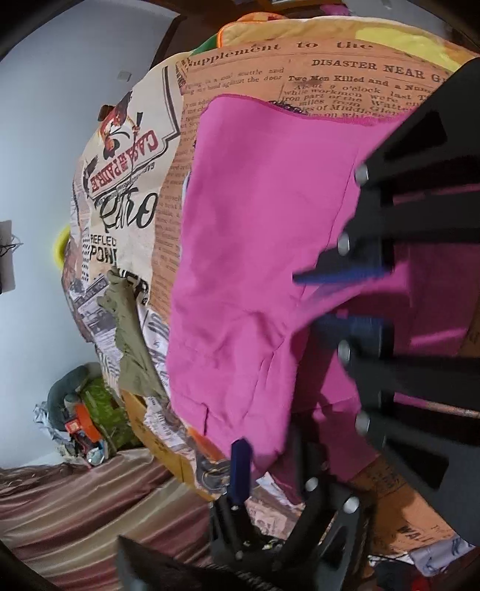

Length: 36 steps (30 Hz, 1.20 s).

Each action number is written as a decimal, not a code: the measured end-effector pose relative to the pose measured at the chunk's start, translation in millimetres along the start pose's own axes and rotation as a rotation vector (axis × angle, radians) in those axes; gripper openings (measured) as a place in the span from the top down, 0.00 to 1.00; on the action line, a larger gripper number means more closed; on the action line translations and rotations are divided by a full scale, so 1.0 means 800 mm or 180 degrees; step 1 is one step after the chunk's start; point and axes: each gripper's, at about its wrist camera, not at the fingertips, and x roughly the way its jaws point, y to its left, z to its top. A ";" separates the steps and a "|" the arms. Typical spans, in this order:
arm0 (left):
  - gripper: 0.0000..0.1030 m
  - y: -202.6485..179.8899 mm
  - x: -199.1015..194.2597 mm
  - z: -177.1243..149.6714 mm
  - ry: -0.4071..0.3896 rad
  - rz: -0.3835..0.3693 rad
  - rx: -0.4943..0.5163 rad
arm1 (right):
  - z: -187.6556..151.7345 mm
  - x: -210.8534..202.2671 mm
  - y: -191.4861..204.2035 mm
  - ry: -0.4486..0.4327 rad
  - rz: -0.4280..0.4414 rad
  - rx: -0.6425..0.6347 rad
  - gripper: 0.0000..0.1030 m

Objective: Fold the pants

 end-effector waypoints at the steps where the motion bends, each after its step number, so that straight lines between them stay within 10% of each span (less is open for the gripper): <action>1: 0.35 -0.001 0.001 0.000 -0.0015 0.0050 0.0013 | 0.000 -0.002 0.000 -0.0010 0.0009 0.0008 0.91; 9: 0.84 0.000 -0.011 0.002 -0.0106 0.0048 0.0028 | -0.006 -0.015 0.005 -0.0052 0.0002 -0.0045 0.93; 36: 0.87 -0.042 -0.036 -0.055 -0.0058 -0.0158 0.0122 | -0.054 -0.056 0.020 0.0012 0.0050 0.0041 0.93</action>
